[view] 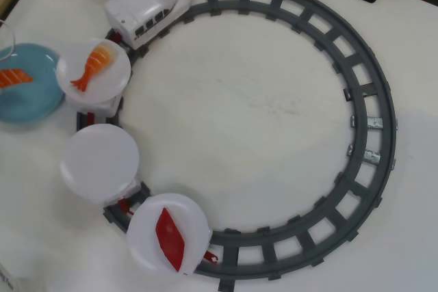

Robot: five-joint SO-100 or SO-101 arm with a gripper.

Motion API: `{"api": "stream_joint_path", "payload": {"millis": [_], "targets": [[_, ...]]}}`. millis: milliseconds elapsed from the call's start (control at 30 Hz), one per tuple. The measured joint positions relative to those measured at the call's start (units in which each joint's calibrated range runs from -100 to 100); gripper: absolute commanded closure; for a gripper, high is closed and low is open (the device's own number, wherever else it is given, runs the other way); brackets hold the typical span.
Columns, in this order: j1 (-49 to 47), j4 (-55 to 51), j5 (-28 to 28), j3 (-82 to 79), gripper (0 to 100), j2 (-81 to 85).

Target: Pick up the sushi from the Shinkansen and put it on the blue dish

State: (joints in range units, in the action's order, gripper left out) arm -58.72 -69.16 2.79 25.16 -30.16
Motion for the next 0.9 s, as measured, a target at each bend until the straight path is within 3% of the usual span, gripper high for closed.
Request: {"api": "stream_joint_path", "payload": {"millis": [533, 700, 900], "targets": [[0.0, 0.0, 1.19, -1.19, 90, 0.0], [0.0, 0.0, 1.19, -1.19, 81, 0.0], [0.0, 0.08, 1.19, -1.19, 80, -2.78]]}}
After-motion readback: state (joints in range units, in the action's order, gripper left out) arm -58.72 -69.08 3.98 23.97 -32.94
